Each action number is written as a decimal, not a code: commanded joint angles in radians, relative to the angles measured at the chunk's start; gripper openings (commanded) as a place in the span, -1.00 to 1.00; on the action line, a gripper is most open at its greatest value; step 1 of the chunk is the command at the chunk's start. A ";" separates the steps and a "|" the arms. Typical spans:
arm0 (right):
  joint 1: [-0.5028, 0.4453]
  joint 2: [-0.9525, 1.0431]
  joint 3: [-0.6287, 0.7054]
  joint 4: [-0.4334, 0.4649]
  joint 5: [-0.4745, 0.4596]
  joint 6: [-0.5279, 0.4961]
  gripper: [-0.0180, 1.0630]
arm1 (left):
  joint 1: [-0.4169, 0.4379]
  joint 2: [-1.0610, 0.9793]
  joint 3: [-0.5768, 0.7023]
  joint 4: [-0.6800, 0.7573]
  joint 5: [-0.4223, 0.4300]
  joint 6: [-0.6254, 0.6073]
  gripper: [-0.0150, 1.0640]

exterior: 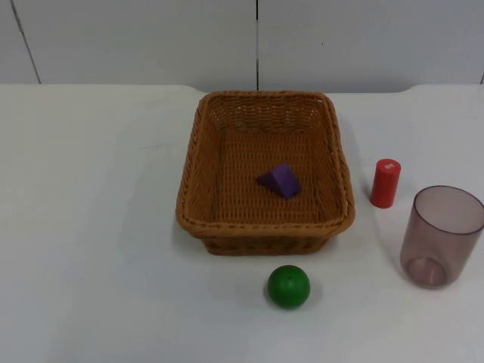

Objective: Pick up the basket with the left hand and place the triangular block into the basket with the right hand.

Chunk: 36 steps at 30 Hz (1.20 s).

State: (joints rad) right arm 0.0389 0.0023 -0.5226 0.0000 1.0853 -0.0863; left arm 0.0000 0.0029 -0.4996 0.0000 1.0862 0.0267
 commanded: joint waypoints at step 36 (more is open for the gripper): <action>-0.006 -0.002 0.007 -0.081 -0.008 0.172 0.98 | 0.000 -0.003 0.005 0.000 -0.011 -0.017 0.97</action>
State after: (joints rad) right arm 0.0389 0.0023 -0.5226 -0.0728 1.0853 0.0812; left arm 0.0000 0.0029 -0.4996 0.0000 1.0862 0.0188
